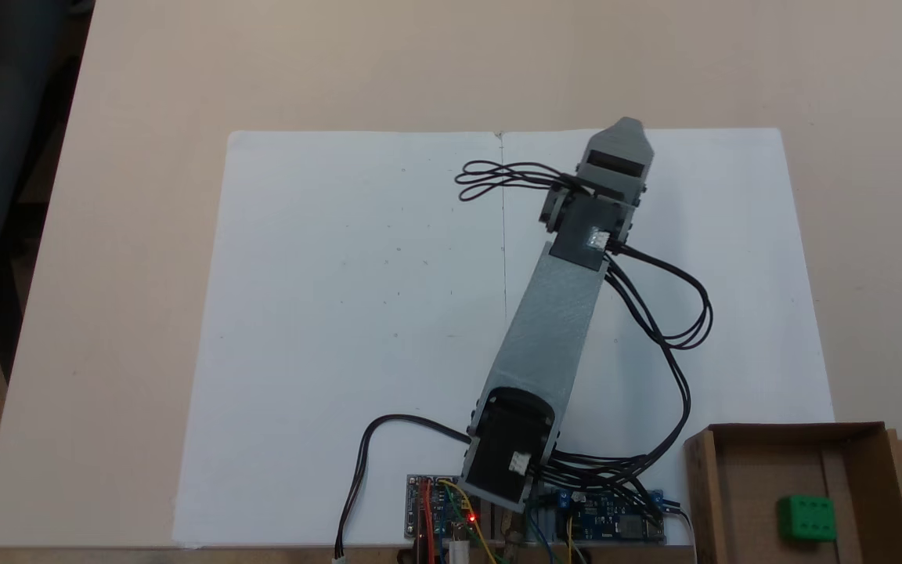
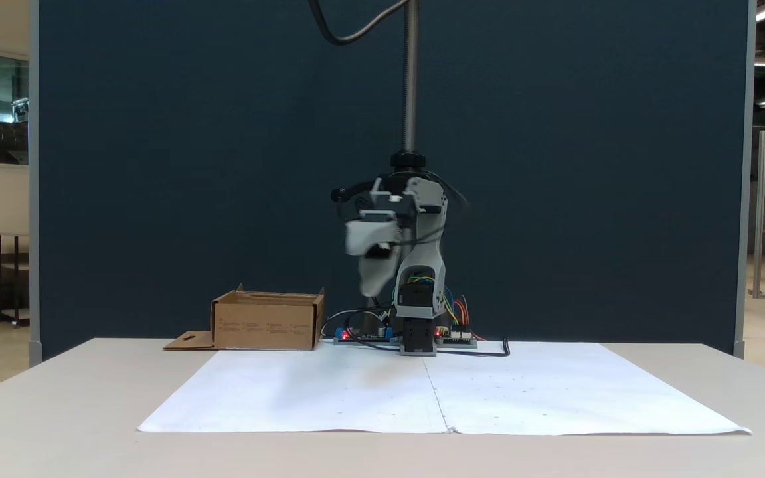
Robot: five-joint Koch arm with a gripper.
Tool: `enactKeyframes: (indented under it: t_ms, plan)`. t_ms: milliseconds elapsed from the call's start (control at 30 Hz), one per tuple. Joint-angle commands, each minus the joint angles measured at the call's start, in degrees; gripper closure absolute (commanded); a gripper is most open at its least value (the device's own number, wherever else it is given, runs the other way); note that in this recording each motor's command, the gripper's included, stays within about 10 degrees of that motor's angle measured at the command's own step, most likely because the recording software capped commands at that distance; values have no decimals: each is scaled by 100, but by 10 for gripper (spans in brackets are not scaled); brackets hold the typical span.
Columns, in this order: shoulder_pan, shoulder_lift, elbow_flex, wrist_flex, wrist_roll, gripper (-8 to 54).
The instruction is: Grasp a green dice and put it in the bin.
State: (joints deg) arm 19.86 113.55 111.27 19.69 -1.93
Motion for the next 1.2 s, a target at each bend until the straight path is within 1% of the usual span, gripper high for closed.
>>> enactKeyframes:
  t_ms: [0,100,233,533,733,1167]
  plan:
    - [-308,378,308,-930,-299,24]
    - [-861,694,1151,-1580,-299,25]
    - [-1529,1063,1890,-2389,-272,24]
    - [-1916,2101,2918,-4041,-237,22]
    - [-1916,2250,3463,-5078,-26,18]
    - [-1916,2259,5757,-7486,-9,19]
